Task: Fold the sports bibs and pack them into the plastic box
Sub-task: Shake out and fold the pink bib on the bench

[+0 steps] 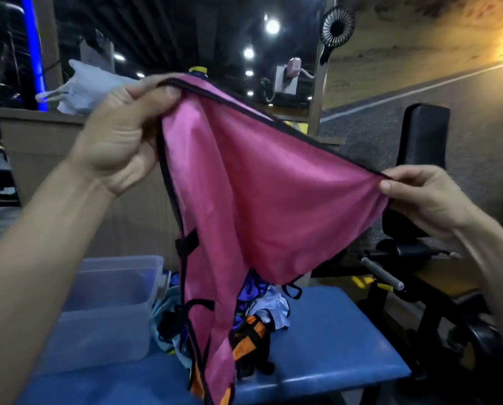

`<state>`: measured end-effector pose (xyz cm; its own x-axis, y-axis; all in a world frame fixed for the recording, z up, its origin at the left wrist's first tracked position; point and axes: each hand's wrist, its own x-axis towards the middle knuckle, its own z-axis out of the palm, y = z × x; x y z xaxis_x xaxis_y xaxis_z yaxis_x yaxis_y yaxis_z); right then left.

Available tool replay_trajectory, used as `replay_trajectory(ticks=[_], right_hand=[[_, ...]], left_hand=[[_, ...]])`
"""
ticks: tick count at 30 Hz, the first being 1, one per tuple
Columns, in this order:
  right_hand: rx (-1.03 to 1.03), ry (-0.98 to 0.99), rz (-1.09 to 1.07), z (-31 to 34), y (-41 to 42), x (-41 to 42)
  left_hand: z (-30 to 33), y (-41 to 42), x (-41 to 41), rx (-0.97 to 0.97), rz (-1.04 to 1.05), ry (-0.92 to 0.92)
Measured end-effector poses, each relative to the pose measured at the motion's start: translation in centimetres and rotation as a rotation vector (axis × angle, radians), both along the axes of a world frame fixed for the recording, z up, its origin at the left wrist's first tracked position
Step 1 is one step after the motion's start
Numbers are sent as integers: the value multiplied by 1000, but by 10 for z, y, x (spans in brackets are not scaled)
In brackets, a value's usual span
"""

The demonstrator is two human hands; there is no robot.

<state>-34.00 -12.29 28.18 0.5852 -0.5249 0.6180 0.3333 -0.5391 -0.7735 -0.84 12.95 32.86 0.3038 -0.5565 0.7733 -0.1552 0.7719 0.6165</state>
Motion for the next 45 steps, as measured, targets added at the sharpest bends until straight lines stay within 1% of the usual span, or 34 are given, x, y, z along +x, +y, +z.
replay_trajectory(ticks=[1,3,5,7,9,12,14,17,21,25,27,29,31,34,38,41,43,45], right_hand=[[15,-30,28,6,2,-2],[38,-35,37,10,0,-1],[86,15,8,3,-5,5],[109,119,-28,-10,-11,10],[94,242,-26,-26,-16,13],[114,358,17,-51,-19,19],[79,407,4,-66,-24,25],[20,445,-41,-81,-29,37],[10,358,-131,-90,-37,50],[83,312,-161,-92,-49,55],[109,303,-165,-93,-55,57],[114,316,-171,-94,-58,58],[109,343,-177,-95,-61,58],[18,414,-186,-93,-59,60],[-259,507,-195,-95,-48,63],[-443,531,-217,-101,-42,70],[-492,585,-231,-102,-39,74],[-480,635,-225,-102,-36,76]], left_hand=[[6,1,2,-5,-14,-21],[5,-5,13,74,-7,8],[-7,-19,33,208,137,32],[-25,-28,52,361,305,-56],[-44,-30,66,464,419,-195],[-64,-30,83,541,537,-388],[-74,-32,90,558,560,-427],[-85,-40,93,530,552,-393],[-91,-44,93,506,458,-334],[-94,-40,99,569,341,-368],[-96,-38,104,622,263,-341],[-99,-36,113,677,168,-316],[-103,-35,121,691,109,-273],[-107,-32,125,704,35,-209],[-108,-36,122,668,37,-152],[-105,-43,124,646,113,-102],[-103,-49,121,645,204,-81],[-103,-53,120,633,303,-84]])
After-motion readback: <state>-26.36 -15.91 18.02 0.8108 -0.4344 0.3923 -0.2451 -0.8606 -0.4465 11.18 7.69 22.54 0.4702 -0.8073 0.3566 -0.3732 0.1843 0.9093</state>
